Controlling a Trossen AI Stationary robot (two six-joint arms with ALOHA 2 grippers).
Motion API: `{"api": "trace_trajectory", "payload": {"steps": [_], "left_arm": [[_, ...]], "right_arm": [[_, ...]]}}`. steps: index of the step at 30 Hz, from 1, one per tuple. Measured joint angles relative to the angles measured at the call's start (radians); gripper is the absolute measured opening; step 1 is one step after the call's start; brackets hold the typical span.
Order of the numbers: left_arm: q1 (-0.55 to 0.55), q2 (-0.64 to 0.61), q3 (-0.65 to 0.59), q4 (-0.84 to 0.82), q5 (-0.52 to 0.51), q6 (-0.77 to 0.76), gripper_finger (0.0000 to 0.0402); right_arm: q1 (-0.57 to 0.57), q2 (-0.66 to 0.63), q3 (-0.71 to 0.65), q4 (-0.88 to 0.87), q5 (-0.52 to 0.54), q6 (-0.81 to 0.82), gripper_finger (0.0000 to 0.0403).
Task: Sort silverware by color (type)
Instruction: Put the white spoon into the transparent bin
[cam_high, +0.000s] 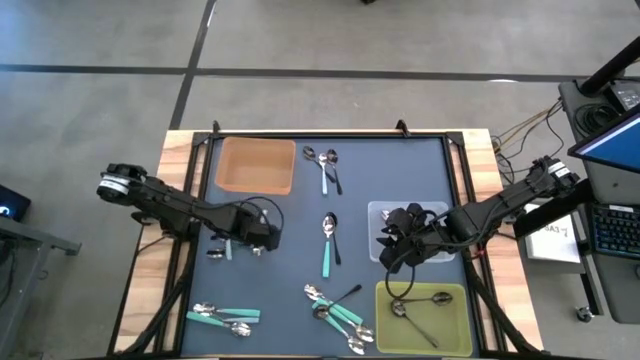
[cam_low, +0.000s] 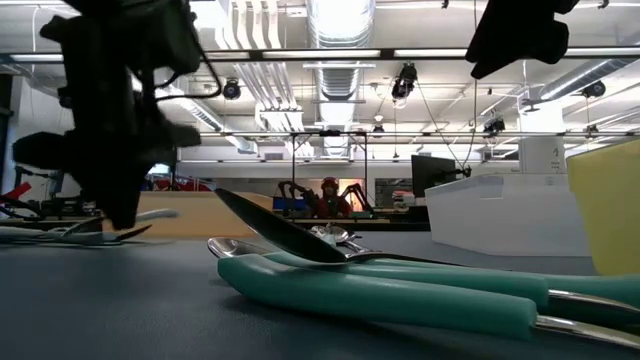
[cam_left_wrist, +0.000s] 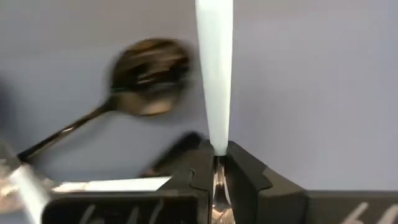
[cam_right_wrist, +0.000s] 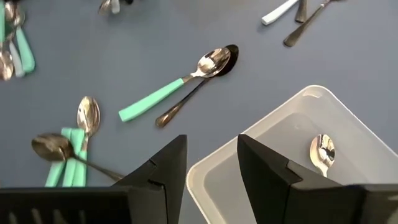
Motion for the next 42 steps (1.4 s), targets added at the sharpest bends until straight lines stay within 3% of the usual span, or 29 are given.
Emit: {"api": "trace_trajectory", "payload": {"steps": [5, 10, 15, 23, 42], "left_arm": [[0.002, -0.004, 0.118, 0.044, -0.041, 0.242, 0.0006], [0.04, -0.004, 0.208, 0.242, -0.047, 0.562, 0.0006], [0.123, -0.004, 0.228, 0.522, 0.063, 0.816, 0.0006], [0.219, -0.004, 0.227, 0.693, 0.221, 0.863, 0.0005], [0.238, 0.079, 0.304, 0.712, 0.221, 0.859, 0.0004]], "right_arm": [[-0.011, 0.0, 0.0, 0.01, 0.074, 0.097, 0.0134], [-0.071, 0.0, 0.0, 0.043, 0.094, 0.237, 0.0134], [-0.136, 0.001, 0.0, 0.175, 0.097, 0.211, 0.0134], [-0.217, 0.001, 0.0, 0.395, 0.096, 0.134, 0.0134], [-0.301, 0.092, -0.001, 0.585, 0.116, 0.126, 0.0134]]}}
